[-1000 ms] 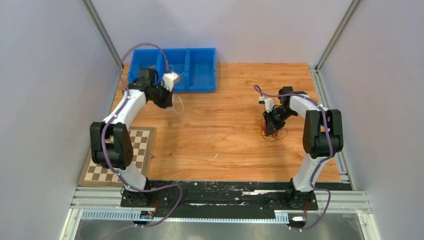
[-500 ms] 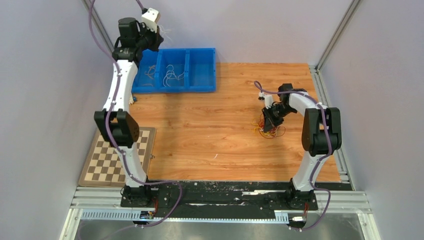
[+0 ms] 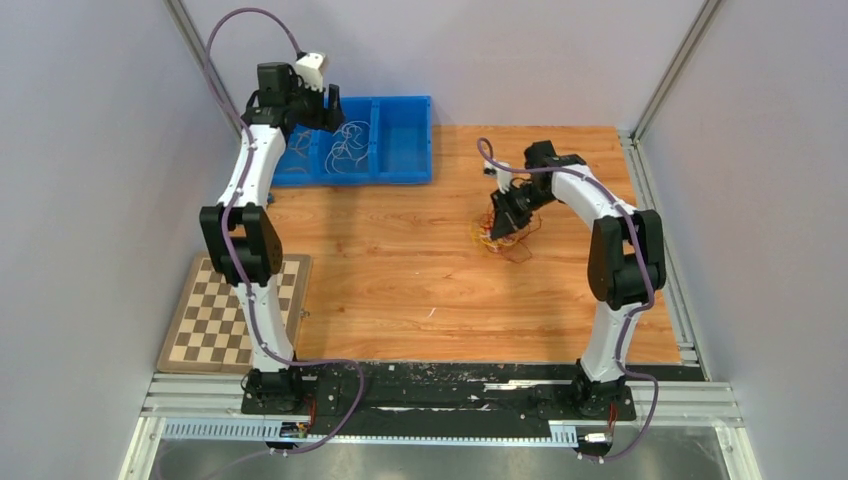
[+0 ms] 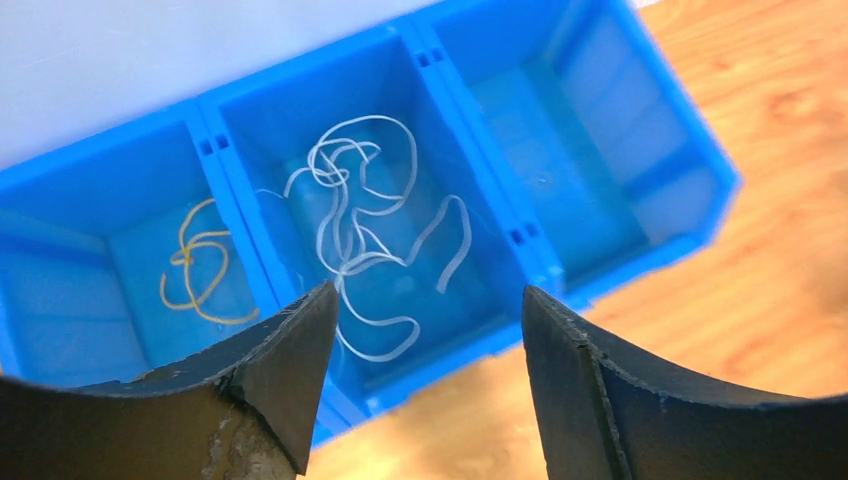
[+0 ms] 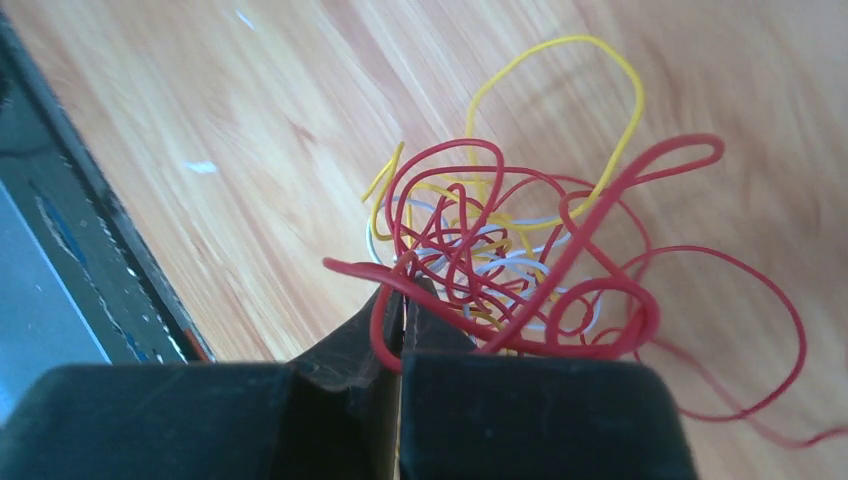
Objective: Untangle the cables
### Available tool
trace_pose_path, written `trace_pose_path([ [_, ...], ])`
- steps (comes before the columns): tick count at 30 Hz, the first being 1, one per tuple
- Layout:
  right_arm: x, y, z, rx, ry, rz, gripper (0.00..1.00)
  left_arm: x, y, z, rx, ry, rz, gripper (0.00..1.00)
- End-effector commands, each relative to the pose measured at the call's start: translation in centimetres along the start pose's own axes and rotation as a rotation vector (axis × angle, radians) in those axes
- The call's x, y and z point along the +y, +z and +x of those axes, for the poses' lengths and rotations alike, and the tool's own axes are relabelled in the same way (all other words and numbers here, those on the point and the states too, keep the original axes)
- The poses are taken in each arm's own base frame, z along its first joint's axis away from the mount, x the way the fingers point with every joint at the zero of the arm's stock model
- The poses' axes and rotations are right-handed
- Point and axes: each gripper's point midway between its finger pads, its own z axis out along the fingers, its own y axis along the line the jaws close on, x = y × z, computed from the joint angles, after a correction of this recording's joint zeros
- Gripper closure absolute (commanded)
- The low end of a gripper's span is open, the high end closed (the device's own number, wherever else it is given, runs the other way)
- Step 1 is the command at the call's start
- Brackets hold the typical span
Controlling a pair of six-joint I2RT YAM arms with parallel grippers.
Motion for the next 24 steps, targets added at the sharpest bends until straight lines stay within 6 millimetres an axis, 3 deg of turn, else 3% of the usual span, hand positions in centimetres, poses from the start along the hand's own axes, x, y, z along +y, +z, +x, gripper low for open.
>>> trace_pose_path([
  [1,7.3,-0.1,-8.2,-0.149,-0.204,-0.152,1.00,-5.3,-9.0,-6.5,-0.141,0.037,0.118,0.23],
  [2,8.7,-0.6,-9.6,-0.175,-0.233,-0.172,1.00,-6.5,-10.8,-7.0,-0.158,0.045,0.140,0.22],
  [4,10.9,-1.8,-11.3,-0.221,-0.264,-0.216,0.91,-8.7,-11.8,-3.3,-0.110,0.015,0.222,0.22],
  [5,11.6,-2.1,-11.4,-0.231,-0.264,-0.235,0.79,-9.6,-12.3,-2.5,-0.108,0.009,0.258,0.22],
  [6,11.8,-2.3,-11.2,-0.232,-0.255,-0.239,0.61,-10.4,-13.0,-1.2,-0.101,-0.006,0.274,0.22],
  [8,11.4,-2.4,-9.9,-0.215,-0.239,-0.223,0.43,-11.7,-13.7,0.7,-0.082,-0.041,0.320,0.22],
  [13,8.3,-2.2,-5.9,-0.153,-0.160,-0.134,0.41,-16.0,-14.4,5.4,0.012,-0.067,0.458,0.23],
  [17,8.0,-1.8,-4.6,-0.134,-0.132,-0.117,0.41,-20.3,-13.5,11.1,0.169,-0.032,0.542,0.23],
  [21,7.2,-0.4,-4.5,-0.133,-0.065,-0.108,0.41,-20.9,-11.3,15.3,0.302,-0.123,0.522,0.25],
  [24,6.7,0.9,-5.1,-0.138,-0.029,-0.110,0.40,-21.2,-9.9,15.4,0.315,-0.179,0.544,0.26],
])
